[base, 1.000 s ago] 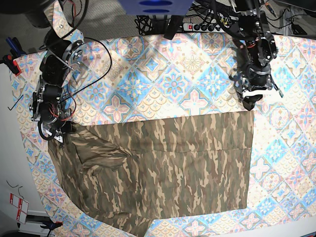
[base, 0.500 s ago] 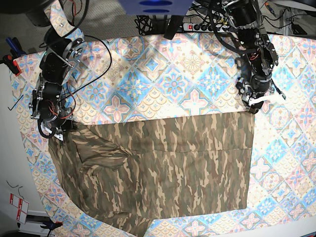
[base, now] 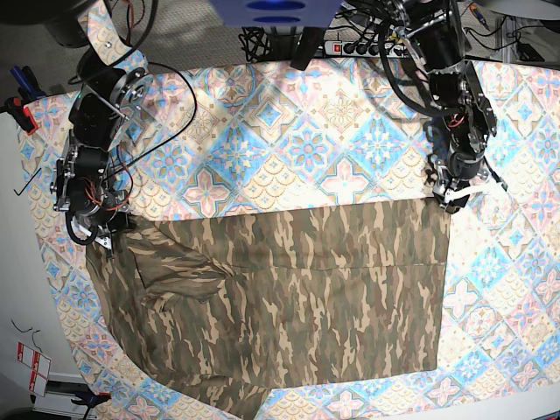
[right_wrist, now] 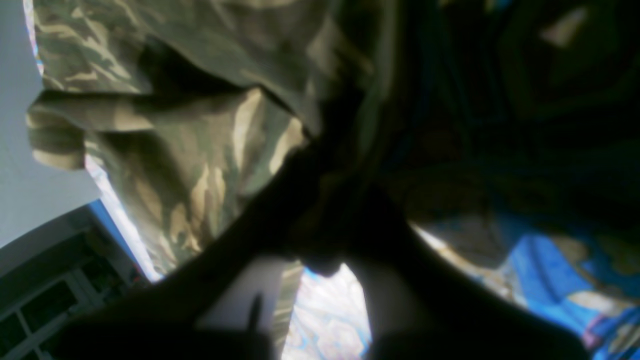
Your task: Fold the T-shirt properly
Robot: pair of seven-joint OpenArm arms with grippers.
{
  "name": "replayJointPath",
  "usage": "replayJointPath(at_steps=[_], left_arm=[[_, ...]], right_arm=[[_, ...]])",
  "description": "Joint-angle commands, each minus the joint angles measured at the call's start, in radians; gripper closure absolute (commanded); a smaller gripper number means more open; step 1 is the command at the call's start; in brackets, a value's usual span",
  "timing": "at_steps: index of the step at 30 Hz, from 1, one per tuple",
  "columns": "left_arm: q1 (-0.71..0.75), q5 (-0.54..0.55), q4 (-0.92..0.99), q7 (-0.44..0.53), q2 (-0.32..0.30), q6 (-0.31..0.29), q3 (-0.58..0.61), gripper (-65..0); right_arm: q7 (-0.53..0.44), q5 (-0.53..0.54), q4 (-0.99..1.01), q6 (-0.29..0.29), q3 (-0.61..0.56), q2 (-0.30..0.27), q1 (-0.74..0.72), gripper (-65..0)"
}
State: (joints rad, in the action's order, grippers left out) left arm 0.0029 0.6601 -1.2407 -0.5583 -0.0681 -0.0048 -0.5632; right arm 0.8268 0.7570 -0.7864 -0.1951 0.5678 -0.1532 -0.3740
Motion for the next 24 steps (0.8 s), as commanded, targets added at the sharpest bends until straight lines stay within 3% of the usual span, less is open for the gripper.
replayJointPath(at_steps=[1, 6, 16, 24], left_arm=[[-0.030, 0.007, -0.001, 0.013, -0.009, -0.013, 0.007, -31.4], [-0.093, 0.008, 0.114, 0.016, -0.025, -0.013, 0.082, -31.4], [-0.071, 0.017, 0.128, 0.017, -0.023, -0.007, 0.081, -31.4], [0.045, 0.011, -0.017, 0.014, 0.003, -0.005, -0.042, -31.3]], right_arm=[[0.002, 0.000, -0.014, -0.002, -0.001, -0.016, -0.020, 0.0], [0.002, 0.000, -0.014, -0.002, -0.001, -0.018, -0.020, 0.0], [0.002, 0.000, -0.014, -0.004, -0.001, -0.019, -0.020, 0.0], [0.002, 0.000, -0.014, -0.004, -0.001, -0.024, -0.020, 0.0]])
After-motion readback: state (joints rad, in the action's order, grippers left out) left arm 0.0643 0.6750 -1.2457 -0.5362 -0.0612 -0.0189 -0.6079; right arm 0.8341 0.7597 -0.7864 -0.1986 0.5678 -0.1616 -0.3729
